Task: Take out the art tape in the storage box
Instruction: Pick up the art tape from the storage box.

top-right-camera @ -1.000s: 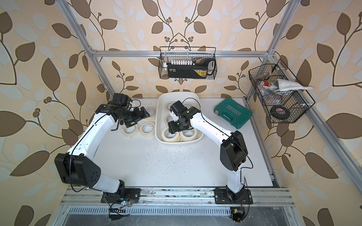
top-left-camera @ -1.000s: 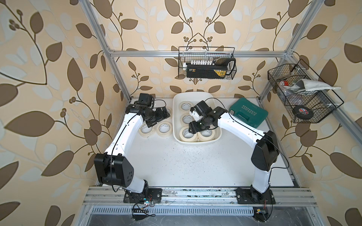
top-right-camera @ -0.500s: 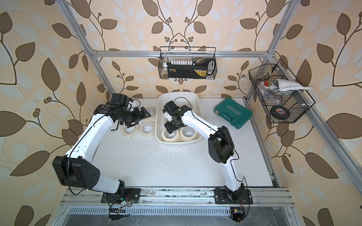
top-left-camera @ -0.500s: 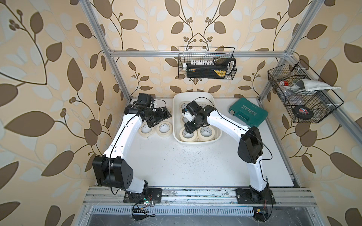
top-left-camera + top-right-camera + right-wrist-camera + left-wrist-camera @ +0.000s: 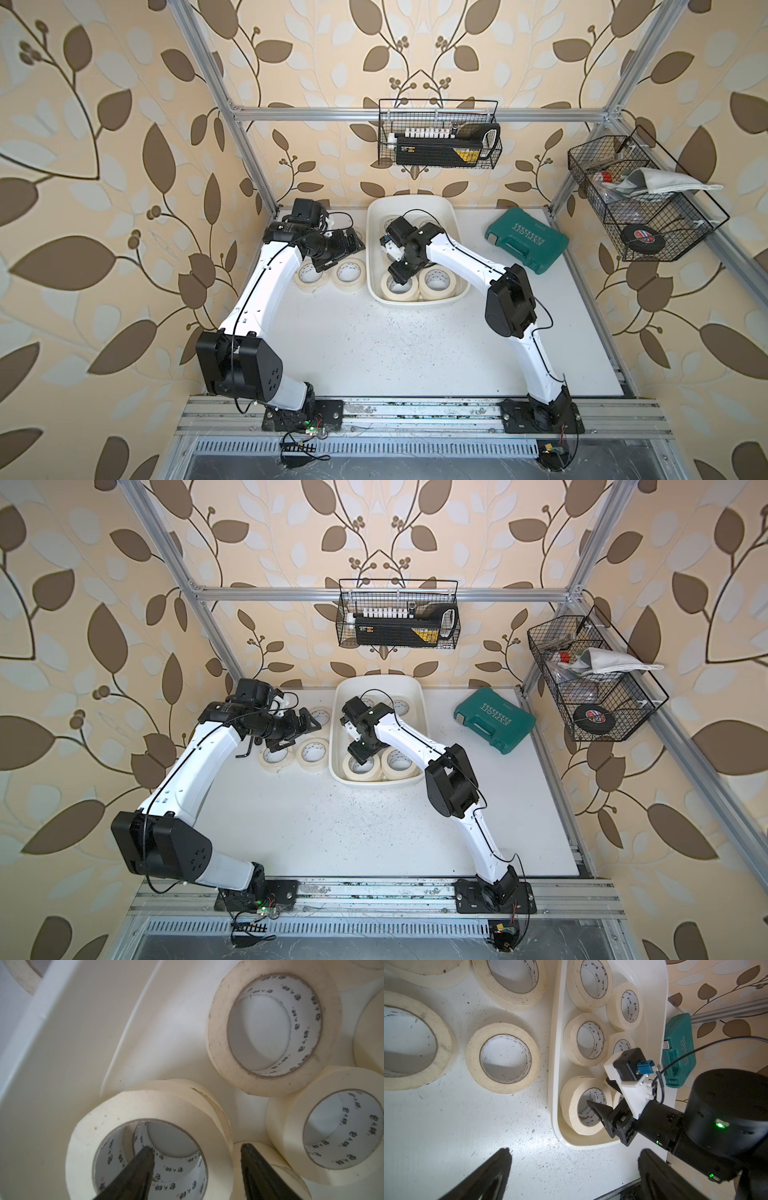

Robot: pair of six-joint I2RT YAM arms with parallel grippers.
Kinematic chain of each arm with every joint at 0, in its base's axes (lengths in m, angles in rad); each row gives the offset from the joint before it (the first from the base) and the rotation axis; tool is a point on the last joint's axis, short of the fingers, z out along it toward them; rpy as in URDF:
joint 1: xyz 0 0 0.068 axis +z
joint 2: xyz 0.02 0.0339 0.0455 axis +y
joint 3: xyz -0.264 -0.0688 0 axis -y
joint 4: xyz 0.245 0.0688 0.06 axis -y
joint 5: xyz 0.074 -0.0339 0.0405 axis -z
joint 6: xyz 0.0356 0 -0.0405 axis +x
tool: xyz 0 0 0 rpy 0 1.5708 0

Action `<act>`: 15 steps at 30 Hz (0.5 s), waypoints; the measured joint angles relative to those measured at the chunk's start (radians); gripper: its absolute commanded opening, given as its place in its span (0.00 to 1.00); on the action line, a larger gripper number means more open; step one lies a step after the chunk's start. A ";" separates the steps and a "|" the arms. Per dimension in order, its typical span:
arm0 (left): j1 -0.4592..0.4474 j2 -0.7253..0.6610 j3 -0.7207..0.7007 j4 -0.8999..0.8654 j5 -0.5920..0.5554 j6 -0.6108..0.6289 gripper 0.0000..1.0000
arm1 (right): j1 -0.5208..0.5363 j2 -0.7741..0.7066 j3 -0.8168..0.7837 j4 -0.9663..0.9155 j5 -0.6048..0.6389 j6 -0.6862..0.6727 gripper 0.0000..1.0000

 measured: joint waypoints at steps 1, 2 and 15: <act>0.000 0.000 0.000 0.000 0.000 0.000 0.99 | 0.000 0.000 0.002 0.000 0.006 -0.004 0.67; 0.000 0.000 0.000 -0.001 0.000 0.000 0.99 | 0.000 0.002 0.007 -0.003 0.013 -0.008 0.66; 0.000 0.000 0.000 -0.001 0.019 0.001 0.99 | 0.000 0.075 0.061 -0.015 0.031 -0.051 0.36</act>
